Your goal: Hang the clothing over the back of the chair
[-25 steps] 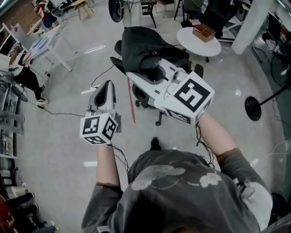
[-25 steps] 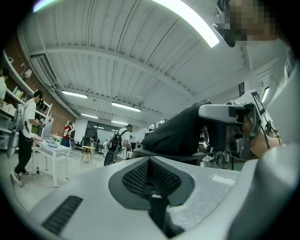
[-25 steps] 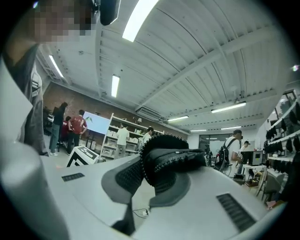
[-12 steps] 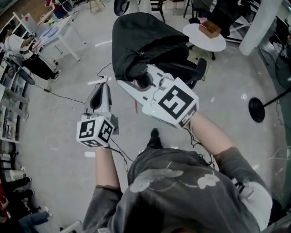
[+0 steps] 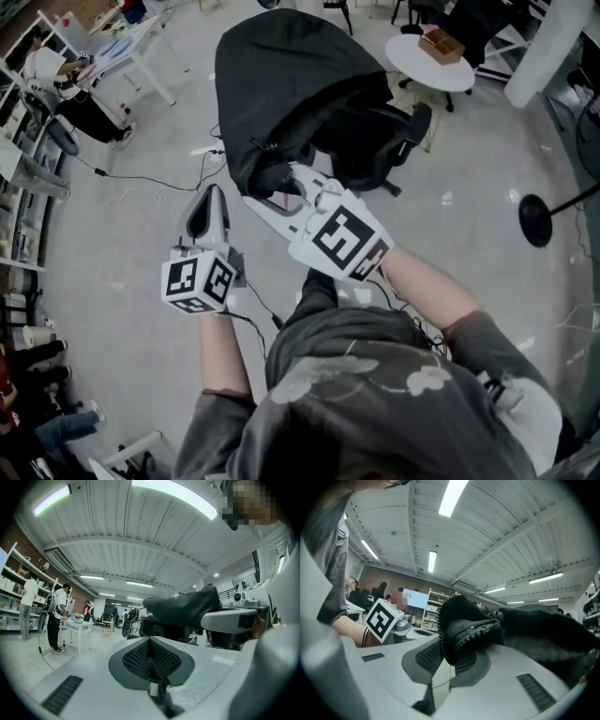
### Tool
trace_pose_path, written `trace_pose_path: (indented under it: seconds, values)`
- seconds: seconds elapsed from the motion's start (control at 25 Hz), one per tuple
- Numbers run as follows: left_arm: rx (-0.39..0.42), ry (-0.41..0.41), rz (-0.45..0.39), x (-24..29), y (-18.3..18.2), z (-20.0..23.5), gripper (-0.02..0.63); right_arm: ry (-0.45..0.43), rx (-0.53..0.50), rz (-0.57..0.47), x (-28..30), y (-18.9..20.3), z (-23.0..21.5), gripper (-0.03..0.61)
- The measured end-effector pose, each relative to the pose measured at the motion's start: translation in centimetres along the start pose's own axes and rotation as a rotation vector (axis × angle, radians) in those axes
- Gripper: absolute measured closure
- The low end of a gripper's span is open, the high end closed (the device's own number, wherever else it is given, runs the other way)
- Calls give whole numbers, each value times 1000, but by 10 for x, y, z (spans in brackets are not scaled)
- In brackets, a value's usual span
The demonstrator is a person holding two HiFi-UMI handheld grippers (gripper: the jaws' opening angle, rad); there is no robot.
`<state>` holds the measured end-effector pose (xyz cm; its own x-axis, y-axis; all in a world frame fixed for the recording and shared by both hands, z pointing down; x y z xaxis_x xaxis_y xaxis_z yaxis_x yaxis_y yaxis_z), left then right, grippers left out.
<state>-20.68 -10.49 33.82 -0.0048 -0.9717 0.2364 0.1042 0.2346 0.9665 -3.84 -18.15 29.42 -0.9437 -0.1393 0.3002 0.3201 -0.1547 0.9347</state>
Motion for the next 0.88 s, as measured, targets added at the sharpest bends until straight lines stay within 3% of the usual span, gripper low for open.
trace_pose_path:
  seconds: [0.36, 0.64, 0.88]
  values:
    - [-26, 4, 77, -10, 31, -8, 611, 66, 81, 51, 0, 52, 8, 565]
    - [-43, 76, 107, -13, 42, -11, 611, 203, 195, 77, -4, 81, 4, 552]
    - [-51, 134, 148, -36, 56, -4, 611, 317, 49, 159, -1, 67, 27, 560]
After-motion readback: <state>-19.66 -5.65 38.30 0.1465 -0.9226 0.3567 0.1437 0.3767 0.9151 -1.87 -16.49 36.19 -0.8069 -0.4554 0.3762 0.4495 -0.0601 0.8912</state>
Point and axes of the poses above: the fingertips, and each gripper's own axes: x forward along the fingers, z to its left, y out of its underside, the point moved 10 cm from there along -x, backward along the fingers, and after that the axes turned 13 degrees about z, right-handed, at the moved point
